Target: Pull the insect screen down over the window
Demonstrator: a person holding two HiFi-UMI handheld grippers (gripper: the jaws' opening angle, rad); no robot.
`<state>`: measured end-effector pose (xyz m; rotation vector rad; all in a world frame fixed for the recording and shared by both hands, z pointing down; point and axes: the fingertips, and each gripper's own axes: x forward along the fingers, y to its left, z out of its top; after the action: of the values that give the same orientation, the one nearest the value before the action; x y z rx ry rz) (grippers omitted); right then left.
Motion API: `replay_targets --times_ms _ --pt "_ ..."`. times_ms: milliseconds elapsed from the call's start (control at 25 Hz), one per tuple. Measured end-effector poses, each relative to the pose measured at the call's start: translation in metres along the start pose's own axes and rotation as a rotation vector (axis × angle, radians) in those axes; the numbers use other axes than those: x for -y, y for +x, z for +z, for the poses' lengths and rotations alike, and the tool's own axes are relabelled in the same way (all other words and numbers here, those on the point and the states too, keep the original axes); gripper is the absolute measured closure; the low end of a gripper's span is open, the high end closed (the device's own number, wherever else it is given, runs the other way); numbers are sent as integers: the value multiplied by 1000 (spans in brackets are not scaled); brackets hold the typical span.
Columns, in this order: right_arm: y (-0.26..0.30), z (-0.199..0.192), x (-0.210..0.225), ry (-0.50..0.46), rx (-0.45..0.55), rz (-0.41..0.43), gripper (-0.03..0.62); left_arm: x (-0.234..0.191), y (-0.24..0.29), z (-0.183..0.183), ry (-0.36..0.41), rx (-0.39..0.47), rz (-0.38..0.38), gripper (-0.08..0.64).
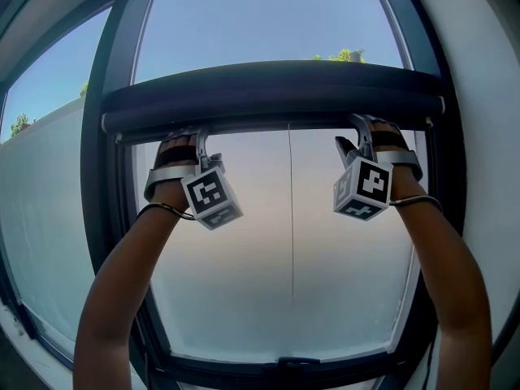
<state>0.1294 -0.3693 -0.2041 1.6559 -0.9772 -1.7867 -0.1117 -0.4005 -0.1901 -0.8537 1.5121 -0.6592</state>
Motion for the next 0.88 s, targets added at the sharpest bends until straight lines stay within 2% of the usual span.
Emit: replay_targets --times_ms 80,200,480,680,880 --pt "6 -4 -2 -31 -19 15 408 -3 7 -7 15 -44 -1 272" --pt "11 -11 -8 -66 -37 36 407 -5 13 -10 22 -63 -13 272" --pt "17 -19 -8 -109 -71 85 407 -3 14 -10 80 -47 -51 272" --pt "16 -32 -7 -148 -71 64 407 -4 13 -14 108 -24 -39 272" --pt "13 -41 -2 -121 -82 74 407 -5 11 -34 66 -89 -100 272"
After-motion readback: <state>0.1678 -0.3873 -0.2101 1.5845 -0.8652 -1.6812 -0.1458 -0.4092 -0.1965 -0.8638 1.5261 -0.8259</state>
